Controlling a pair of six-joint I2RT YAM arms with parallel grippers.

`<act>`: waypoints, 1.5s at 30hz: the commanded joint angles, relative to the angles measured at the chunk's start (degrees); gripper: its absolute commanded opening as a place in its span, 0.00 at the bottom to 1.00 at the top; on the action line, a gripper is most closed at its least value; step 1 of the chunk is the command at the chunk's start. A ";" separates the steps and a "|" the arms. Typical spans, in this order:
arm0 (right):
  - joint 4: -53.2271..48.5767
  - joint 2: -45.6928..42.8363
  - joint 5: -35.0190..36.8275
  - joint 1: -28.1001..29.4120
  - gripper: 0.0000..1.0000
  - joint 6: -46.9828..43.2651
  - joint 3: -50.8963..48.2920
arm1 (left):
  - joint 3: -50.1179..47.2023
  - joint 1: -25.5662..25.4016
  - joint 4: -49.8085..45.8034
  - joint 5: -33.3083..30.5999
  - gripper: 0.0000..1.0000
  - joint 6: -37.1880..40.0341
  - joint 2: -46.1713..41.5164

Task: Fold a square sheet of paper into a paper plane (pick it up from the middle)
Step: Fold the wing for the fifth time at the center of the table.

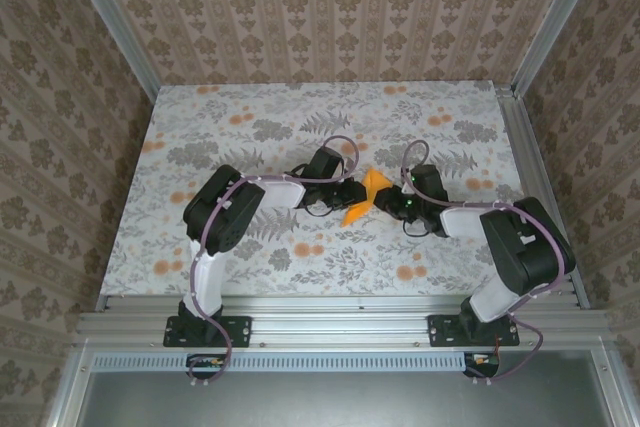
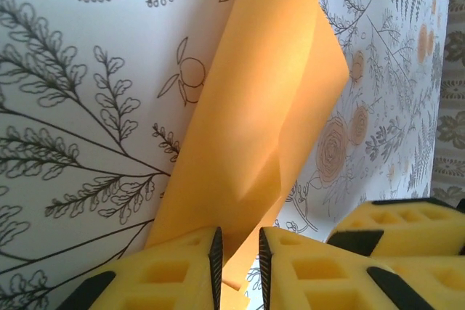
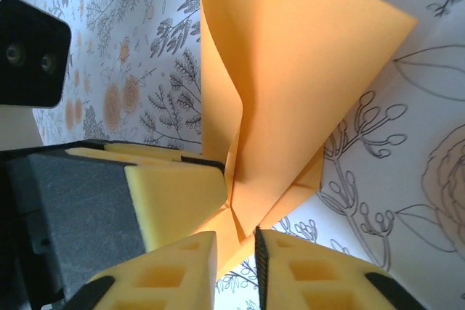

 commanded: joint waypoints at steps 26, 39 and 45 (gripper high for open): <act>5.20 13.58 -10.76 -3.18 0.28 4.87 8.78 | 0.12 0.36 -3.10 2.38 0.22 8.78 -0.43; 4.16 14.71 -12.06 -3.08 0.08 4.06 8.74 | 2.30 0.40 -5.89 4.42 0.22 13.22 -1.15; 2.53 14.56 -10.59 -3.07 0.00 2.60 8.34 | 2.98 0.42 -9.33 2.25 0.27 16.45 -4.38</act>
